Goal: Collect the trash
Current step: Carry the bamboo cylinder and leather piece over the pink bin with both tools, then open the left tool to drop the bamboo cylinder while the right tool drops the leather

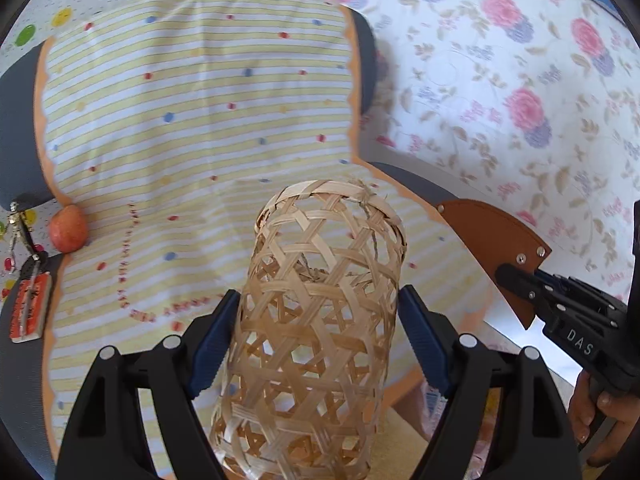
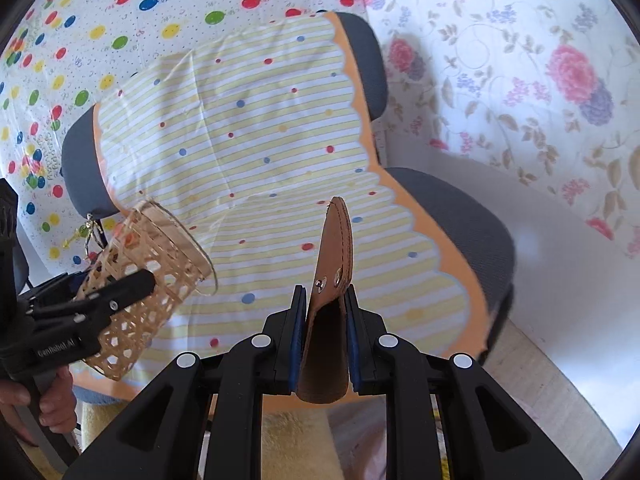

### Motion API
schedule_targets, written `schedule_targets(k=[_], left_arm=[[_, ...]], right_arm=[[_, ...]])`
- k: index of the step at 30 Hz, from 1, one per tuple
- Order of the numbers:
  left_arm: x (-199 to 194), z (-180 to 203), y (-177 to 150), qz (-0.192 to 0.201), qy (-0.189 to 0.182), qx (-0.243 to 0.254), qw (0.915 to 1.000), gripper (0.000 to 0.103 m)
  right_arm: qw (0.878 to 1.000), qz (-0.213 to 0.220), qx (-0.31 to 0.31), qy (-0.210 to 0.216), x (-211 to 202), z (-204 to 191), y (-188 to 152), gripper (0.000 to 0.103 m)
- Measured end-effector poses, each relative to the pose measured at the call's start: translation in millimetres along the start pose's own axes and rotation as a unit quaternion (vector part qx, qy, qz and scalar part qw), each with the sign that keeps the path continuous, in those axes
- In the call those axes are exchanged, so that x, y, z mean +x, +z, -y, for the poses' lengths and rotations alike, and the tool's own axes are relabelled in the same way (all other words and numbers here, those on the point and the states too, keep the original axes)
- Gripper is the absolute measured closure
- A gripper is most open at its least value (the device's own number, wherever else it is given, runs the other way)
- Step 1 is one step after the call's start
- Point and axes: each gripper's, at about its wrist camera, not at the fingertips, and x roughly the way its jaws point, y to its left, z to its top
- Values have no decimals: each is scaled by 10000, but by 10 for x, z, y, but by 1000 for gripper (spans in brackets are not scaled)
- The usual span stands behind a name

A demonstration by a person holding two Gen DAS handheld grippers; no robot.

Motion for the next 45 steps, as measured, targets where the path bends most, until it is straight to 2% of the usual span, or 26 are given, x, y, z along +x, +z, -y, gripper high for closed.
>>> schedule_targets(k=[7,11,15,18,19,21,30,35,40,45], left_arm=[[-28,750,-31,29,-692,799,9944,25],[-72,1045,-51,108,-980,992,9902,25],[-42,1193,-157,-9,-1141,1106,9873,25],[-27,1217,-192,-76,-1138,1139,9869,25],[-29,1208,-201,-88,-1125,1141,9870,24],[-22,1178,-209,-110,-1087,1112,9878,24],[15,1090,-285,-191,-1027,1074,9887,24],[15,1025,-340,-205,-1031,1082,9886,24],[16,1105,-368,-162,-1217,1179,9854,24],[104,1378,-409,-231,-1570,1435,9768,24]], right_arm=[[9970,44,233,-740,-601,345,-214,83],[9929,99,449,-1098,-886,559,-338,83],[9891,27,653,-1321,-998,747,-475,83],[9872,-171,745,-1399,-938,861,-537,77],[9863,-259,755,-1445,-904,893,-556,68],[9860,-303,816,-1421,-868,919,-577,60],[9904,30,881,-1061,-859,823,-448,60],[9918,78,902,-907,-774,783,-365,59],[9917,87,895,-921,-766,796,-355,59],[9876,200,1068,-1130,-870,956,-404,59]])
